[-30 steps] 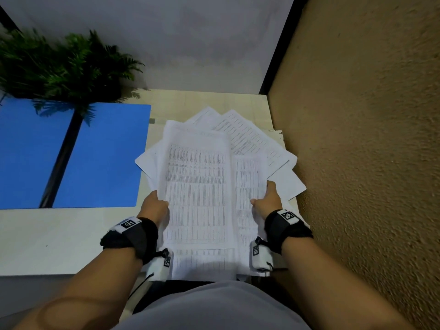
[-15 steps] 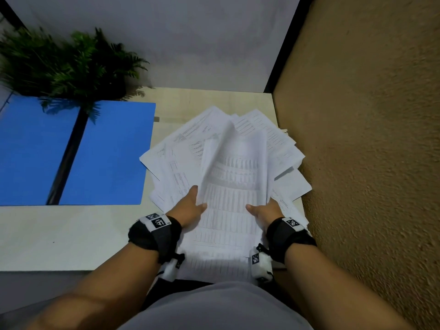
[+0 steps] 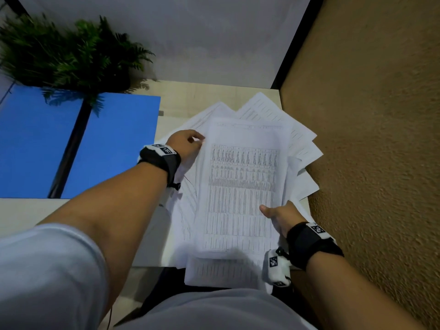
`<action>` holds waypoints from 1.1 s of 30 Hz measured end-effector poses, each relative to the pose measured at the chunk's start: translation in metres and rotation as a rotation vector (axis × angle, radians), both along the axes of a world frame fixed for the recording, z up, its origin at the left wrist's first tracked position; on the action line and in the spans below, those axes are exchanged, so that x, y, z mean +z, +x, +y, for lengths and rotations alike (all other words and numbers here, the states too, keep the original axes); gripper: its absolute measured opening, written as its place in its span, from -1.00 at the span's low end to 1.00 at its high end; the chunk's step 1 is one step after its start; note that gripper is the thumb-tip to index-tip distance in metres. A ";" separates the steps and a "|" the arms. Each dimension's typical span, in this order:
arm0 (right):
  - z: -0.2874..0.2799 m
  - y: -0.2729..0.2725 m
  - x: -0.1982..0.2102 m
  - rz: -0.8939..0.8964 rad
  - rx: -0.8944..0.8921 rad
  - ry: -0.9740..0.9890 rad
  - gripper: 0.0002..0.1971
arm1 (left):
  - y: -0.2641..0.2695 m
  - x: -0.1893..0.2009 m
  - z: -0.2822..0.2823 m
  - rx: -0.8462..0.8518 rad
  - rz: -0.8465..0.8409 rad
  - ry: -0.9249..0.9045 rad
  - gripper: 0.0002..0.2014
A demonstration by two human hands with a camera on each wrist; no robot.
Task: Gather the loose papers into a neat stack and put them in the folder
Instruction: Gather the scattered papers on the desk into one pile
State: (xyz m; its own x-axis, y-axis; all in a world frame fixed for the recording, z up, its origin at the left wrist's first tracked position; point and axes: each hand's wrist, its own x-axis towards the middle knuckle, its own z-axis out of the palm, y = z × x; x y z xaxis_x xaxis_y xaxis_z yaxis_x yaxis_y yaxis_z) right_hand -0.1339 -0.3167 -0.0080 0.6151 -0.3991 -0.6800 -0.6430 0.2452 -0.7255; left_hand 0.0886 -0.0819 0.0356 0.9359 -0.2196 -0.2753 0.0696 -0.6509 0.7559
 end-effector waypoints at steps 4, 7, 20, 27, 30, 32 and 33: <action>-0.003 -0.002 0.000 0.026 0.001 -0.056 -0.42 | -0.001 -0.005 -0.002 0.044 0.017 0.019 -0.92; 0.001 0.000 0.003 0.063 -0.093 -0.076 -0.34 | -0.011 -0.008 0.011 0.156 -0.016 0.106 -0.89; 0.004 0.001 0.000 0.041 -0.137 -0.103 -0.47 | -0.116 -0.024 0.051 0.100 0.149 0.241 -0.76; 0.011 0.006 0.007 -0.054 -0.047 -0.087 -0.45 | -0.119 -0.029 0.033 0.145 0.278 0.010 -0.76; 0.018 0.001 0.009 -0.134 -0.093 -0.034 -0.36 | -0.123 -0.022 0.024 0.038 0.430 -0.025 -0.94; 0.018 0.003 0.013 -0.168 -0.170 -0.054 -0.34 | -0.123 -0.015 0.024 -0.063 0.487 0.104 -0.85; 0.018 0.003 0.016 -0.189 -0.212 -0.063 -0.31 | -0.123 -0.014 0.026 -0.098 0.499 0.180 -0.79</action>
